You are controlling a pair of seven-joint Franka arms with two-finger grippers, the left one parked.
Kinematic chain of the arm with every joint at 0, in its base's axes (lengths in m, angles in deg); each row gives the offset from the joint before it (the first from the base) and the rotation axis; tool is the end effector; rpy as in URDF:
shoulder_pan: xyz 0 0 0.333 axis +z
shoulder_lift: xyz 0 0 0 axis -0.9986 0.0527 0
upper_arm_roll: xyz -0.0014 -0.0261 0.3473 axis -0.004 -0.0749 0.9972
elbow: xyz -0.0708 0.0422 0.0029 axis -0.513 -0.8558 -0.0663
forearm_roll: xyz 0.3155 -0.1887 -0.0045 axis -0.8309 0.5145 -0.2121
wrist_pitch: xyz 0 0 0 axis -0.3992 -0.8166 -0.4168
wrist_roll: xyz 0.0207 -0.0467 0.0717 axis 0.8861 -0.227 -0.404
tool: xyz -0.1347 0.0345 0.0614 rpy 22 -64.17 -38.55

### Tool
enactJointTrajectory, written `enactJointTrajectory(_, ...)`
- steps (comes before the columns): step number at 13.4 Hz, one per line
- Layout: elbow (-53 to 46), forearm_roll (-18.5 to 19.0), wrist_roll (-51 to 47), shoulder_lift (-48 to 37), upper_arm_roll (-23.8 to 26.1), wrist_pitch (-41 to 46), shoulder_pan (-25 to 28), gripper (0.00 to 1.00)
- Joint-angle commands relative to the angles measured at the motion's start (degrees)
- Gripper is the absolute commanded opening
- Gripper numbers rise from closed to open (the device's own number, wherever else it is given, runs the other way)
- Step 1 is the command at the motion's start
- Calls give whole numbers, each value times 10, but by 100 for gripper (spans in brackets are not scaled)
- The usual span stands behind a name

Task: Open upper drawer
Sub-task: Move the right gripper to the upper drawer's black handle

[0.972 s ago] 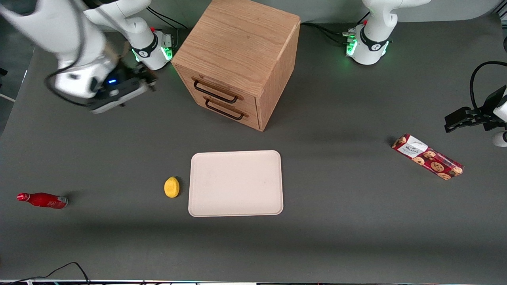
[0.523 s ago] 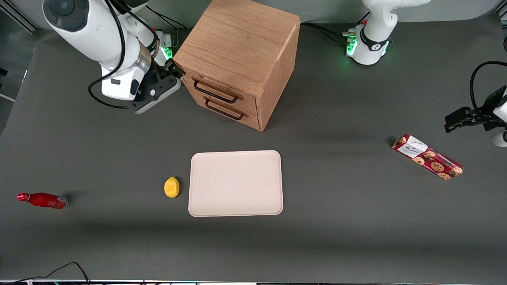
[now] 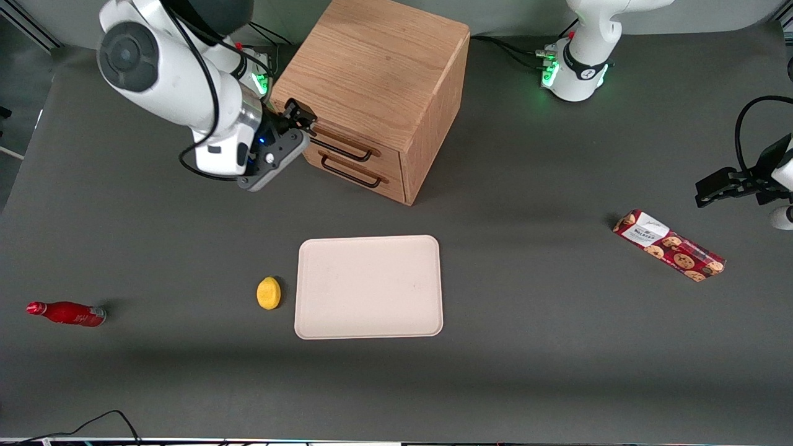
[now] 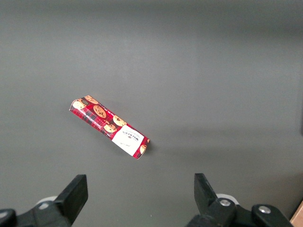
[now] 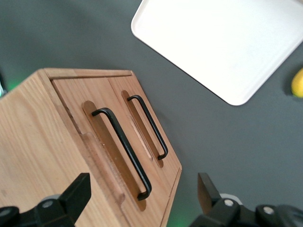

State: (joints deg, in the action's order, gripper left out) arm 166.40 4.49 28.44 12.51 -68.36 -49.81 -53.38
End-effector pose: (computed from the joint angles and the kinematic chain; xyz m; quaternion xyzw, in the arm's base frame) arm 0.4765 0.3008 0.5342 -0.9342 -0.3192 0.0972 0.1264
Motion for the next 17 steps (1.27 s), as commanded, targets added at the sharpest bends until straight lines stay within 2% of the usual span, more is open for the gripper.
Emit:
enactJointTrajectory(1,-10,-17,82,25,-5,1,2,100)
enactJointTrajectory(4,-1,-33,100,36,7,-1,2,100)
enactJointTrajectory(8,20,-33,112,61,15,-8,2,100)
enactJointTrajectory(11,69,-33,114,59,47,-59,-8,100)
enactJointTrajectory(17,114,-39,148,49,50,-73,-9,100)
